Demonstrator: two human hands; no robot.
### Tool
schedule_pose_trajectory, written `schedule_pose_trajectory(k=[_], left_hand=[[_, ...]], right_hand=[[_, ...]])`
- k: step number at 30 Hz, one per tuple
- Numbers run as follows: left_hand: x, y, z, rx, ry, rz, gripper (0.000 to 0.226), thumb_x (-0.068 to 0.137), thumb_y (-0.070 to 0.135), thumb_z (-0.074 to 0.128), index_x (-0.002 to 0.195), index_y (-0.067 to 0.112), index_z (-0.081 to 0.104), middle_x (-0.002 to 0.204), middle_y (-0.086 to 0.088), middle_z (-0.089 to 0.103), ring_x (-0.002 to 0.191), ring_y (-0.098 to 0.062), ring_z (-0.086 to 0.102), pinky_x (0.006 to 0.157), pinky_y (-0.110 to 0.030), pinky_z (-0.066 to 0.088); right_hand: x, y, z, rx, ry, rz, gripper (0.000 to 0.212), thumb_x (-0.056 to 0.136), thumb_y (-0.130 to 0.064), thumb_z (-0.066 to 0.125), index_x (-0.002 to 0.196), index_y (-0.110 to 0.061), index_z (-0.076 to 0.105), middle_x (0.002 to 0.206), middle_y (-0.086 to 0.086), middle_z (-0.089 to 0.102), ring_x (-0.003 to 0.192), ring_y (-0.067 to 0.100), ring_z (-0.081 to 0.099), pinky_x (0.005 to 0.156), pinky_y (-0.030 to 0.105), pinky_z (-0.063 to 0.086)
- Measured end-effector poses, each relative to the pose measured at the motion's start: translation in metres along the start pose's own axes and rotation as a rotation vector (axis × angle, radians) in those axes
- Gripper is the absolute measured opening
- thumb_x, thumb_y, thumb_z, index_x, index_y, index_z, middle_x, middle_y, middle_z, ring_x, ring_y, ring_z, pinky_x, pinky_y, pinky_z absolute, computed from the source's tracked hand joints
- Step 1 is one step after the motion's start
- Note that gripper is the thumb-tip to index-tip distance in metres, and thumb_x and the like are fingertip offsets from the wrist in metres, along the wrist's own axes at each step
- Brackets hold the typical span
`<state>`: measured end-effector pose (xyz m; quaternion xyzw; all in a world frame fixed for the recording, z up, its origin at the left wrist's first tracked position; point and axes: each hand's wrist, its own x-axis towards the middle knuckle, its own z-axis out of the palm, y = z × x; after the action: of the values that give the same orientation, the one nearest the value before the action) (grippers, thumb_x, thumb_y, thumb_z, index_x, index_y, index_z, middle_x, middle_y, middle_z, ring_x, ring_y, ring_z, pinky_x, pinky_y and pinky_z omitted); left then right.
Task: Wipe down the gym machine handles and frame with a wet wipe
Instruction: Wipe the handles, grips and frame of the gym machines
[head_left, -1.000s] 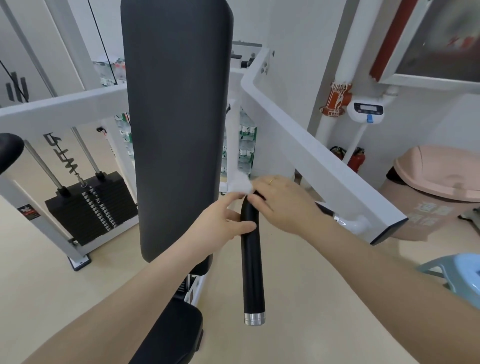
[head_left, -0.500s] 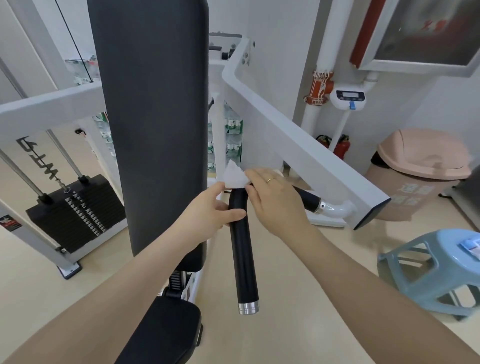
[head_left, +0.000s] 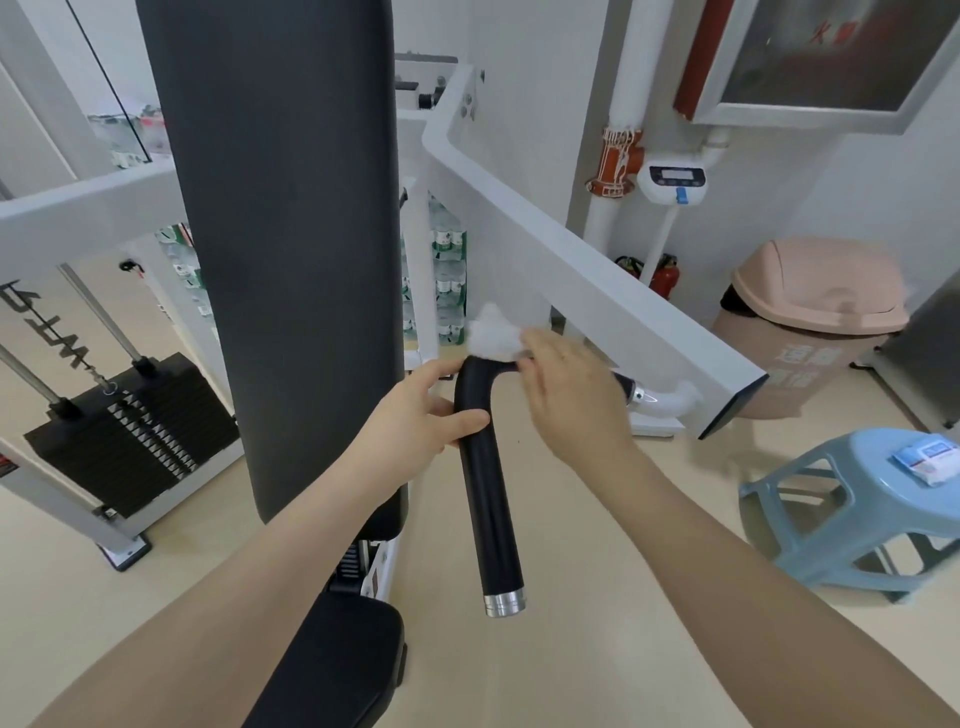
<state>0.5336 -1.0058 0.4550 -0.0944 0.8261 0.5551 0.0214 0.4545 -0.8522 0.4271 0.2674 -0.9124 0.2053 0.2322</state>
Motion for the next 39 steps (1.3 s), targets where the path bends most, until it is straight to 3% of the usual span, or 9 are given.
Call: schedule_pose_trajectory(k=[4, 10, 13, 16, 20, 24, 28, 32, 39], left_hand=[[0.0, -0.001, 0.001, 0.01, -0.004, 0.017, 0.042, 0.084, 0.023, 0.066, 0.115, 0.041, 0.044, 0.083, 0.003, 0.073, 0.077, -0.013, 0.068, 0.081, -0.032, 0.052], [-0.002, -0.001, -0.001, 0.002, -0.001, 0.034, 0.045, 0.084, 0.023, 0.065, 0.123, 0.035, 0.046, 0.083, 0.006, 0.072, 0.066, 0.0, 0.064, 0.073, -0.025, 0.049], [0.001, 0.002, -0.005, 0.061, 0.071, 0.021, 0.054, 0.087, 0.036, 0.059, 0.136, 0.028, 0.037, 0.105, 0.011, 0.064, 0.085, -0.001, 0.059, 0.078, -0.024, 0.041], [0.001, 0.014, -0.016, 0.001, 0.203, 0.106, 0.055, 0.085, 0.04, 0.06, 0.134, 0.029, 0.038, 0.117, 0.015, 0.057, 0.098, 0.001, 0.055, 0.077, -0.017, 0.04], [-0.012, 0.03, -0.019, -0.053, 0.194, 0.22, 0.028, 0.083, 0.036, 0.064, 0.108, 0.023, 0.059, 0.101, 0.009, 0.067, 0.094, -0.004, 0.062, 0.082, -0.022, 0.047], [-0.024, 0.032, -0.019, -0.173, 0.187, 0.214, 0.021, 0.089, 0.027, 0.058, 0.094, 0.008, 0.066, 0.095, -0.017, 0.068, 0.092, -0.03, 0.064, 0.09, -0.047, 0.05], [-0.034, 0.033, -0.02, -0.429, 0.072, 0.098, 0.022, 0.095, 0.024, 0.048, 0.096, 0.011, 0.066, 0.098, -0.008, 0.07, 0.092, -0.022, 0.066, 0.087, -0.036, 0.053], [-0.041, 0.036, -0.009, -0.737, 0.014, -0.069, 0.021, 0.096, 0.025, 0.045, 0.094, 0.011, 0.06, 0.091, -0.009, 0.066, 0.077, -0.02, 0.066, 0.067, -0.028, 0.057], [-0.047, 0.045, 0.004, -0.709, 0.021, -0.052, 0.042, 0.097, 0.037, 0.039, 0.079, 0.004, 0.057, 0.069, -0.007, 0.067, 0.068, -0.018, 0.068, 0.058, -0.025, 0.055]], right_hand=[[-0.008, 0.024, -0.002, -0.076, -0.013, 0.257, 0.04, 0.094, -0.035, 0.026, 0.087, -0.01, 0.057, 0.085, 0.009, 0.063, 0.077, 0.025, 0.054, 0.066, 0.032, 0.033], [0.022, -0.028, 0.004, 0.13, -0.06, -0.03, 0.023, 0.094, -0.019, 0.044, 0.103, -0.01, 0.063, 0.101, 0.007, 0.068, 0.095, 0.026, 0.058, 0.077, 0.03, 0.039], [0.03, -0.023, -0.015, 0.485, -0.097, 0.17, 0.015, 0.092, -0.016, 0.052, 0.097, -0.014, 0.066, 0.092, -0.001, 0.068, 0.086, 0.013, 0.059, 0.075, 0.022, 0.039], [0.034, -0.03, -0.039, 0.844, -0.083, 0.329, 0.012, 0.089, -0.015, 0.058, 0.083, -0.022, 0.067, 0.08, -0.006, 0.066, 0.083, 0.014, 0.061, 0.08, 0.032, 0.049], [0.022, -0.05, -0.051, 1.092, -0.224, 0.402, 0.009, 0.089, -0.017, 0.06, 0.081, -0.017, 0.065, 0.075, -0.002, 0.066, 0.071, 0.009, 0.06, 0.064, 0.02, 0.048], [0.009, -0.052, -0.055, 1.136, -0.265, 0.504, 0.024, 0.09, -0.027, 0.058, 0.078, -0.007, 0.064, 0.074, 0.006, 0.06, 0.073, 0.019, 0.053, 0.069, 0.027, 0.043], [-0.002, -0.042, -0.063, 1.188, -0.326, 0.543, 0.032, 0.093, -0.029, 0.052, 0.094, -0.001, 0.067, 0.088, 0.013, 0.066, 0.083, 0.023, 0.059, 0.083, 0.036, 0.046], [-0.014, -0.04, -0.068, 1.342, -0.41, 0.59, 0.035, 0.098, -0.03, 0.041, 0.103, -0.006, 0.066, 0.093, 0.009, 0.069, 0.086, 0.02, 0.063, 0.081, 0.032, 0.05], [-0.03, -0.027, -0.083, 1.401, -0.782, 0.59, 0.039, 0.079, -0.024, 0.061, 0.11, 0.001, 0.063, 0.095, 0.011, 0.068, 0.08, 0.018, 0.066, 0.066, 0.025, 0.055]])
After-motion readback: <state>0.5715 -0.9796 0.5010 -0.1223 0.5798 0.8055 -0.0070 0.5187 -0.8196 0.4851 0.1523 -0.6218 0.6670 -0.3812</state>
